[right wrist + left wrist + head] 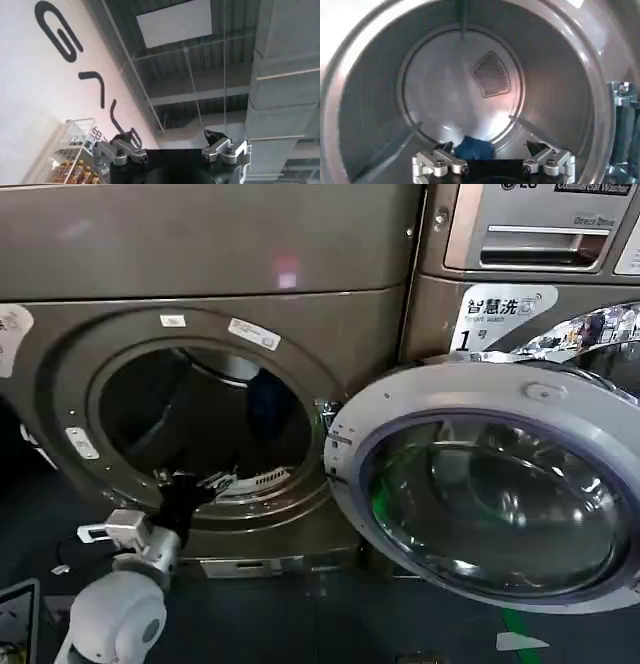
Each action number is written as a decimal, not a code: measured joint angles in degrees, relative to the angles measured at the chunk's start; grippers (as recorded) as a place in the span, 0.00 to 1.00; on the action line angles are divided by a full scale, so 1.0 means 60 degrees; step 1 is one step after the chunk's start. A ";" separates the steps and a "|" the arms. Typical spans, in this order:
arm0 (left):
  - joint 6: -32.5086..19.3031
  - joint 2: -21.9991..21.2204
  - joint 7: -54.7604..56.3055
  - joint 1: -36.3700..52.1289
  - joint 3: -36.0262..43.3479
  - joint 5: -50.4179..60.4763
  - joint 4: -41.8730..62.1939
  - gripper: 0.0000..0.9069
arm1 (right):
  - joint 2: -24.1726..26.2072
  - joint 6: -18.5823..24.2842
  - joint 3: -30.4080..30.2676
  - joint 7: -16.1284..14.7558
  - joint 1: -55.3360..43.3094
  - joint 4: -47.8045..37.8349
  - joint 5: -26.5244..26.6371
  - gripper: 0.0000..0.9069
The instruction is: Grasp the clothes from the dryer.
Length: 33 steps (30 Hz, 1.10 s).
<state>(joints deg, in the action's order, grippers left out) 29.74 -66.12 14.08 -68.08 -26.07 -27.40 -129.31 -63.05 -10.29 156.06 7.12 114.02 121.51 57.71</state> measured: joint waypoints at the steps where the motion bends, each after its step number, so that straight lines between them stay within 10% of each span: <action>1: 0.0000 0.0000 0.0000 0.0000 -0.0003 0.0000 0.0007 1.00 | 0.0000 0.0002 -0.0001 0.0000 -0.0004 -0.0001 -0.0002 1.00; 33: 0.0094 0.0020 0.0020 0.0204 0.0027 0.0049 0.0306 1.00 | -0.0004 0.0015 0.0013 -0.0057 -0.0016 -0.0019 -0.0008 1.00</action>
<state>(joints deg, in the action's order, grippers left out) 30.31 -66.00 14.20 -66.86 -25.90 -27.11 -127.47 -63.07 -10.20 156.13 6.78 113.93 121.40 57.66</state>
